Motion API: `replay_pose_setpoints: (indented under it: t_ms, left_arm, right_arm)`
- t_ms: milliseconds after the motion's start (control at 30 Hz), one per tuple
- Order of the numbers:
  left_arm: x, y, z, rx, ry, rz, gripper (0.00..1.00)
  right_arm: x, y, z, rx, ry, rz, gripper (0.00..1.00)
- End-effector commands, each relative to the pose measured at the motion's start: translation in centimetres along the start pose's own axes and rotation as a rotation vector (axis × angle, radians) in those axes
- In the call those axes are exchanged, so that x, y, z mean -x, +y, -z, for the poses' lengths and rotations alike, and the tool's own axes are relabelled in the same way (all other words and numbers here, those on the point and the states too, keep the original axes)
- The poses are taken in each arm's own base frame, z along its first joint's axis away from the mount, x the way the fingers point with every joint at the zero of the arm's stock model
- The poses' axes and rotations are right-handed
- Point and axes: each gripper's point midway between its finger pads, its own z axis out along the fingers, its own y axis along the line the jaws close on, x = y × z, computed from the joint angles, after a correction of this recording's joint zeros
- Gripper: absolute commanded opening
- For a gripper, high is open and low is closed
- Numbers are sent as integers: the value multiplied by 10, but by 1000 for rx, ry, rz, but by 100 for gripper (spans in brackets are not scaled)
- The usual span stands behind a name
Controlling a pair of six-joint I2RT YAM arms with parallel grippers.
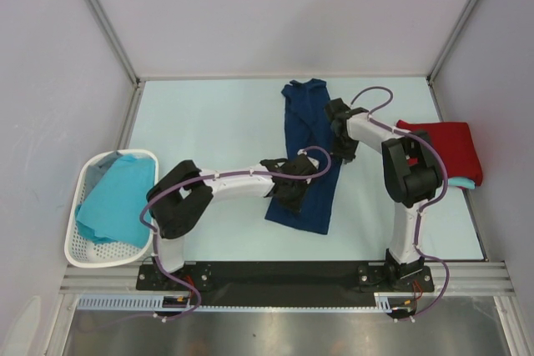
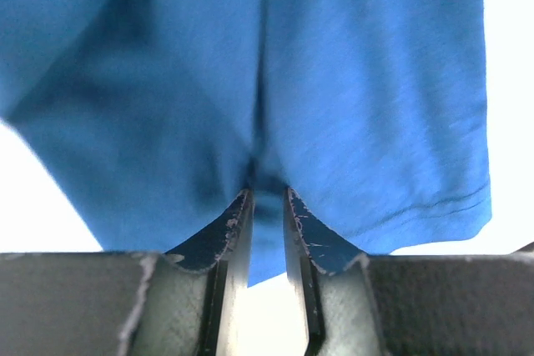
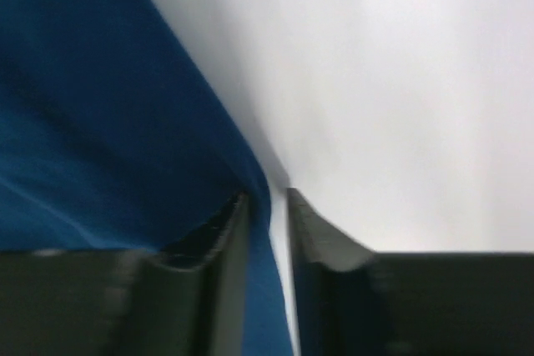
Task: Fold and stack the t-shirts
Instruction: Rotate the tshirt 95 degrees
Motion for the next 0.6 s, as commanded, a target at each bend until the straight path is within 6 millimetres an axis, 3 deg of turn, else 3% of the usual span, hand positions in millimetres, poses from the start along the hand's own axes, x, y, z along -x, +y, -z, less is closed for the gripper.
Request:
replay_pose_setpoints:
  t_ms: [0, 33, 200, 333, 567]
  left_arm:
    - [12, 17, 32, 69, -67, -4, 28]
    - [16, 16, 35, 64, -85, -4, 28]
    - [42, 8, 58, 49, -180, -6, 32]
    - [52, 14, 69, 79, -223, 5, 35]
    - [34, 48, 54, 153, -170, 57, 34]
  right_arm:
    - [16, -42, 18, -172, -83, 41, 41]
    - [24, -31, 27, -145, -111, 49, 45]
    - [38, -10, 51, -99, -150, 78, 63]
    - [48, 0, 81, -70, -223, 98, 67]
    - [45, 2, 130, 4, -287, 90, 67]
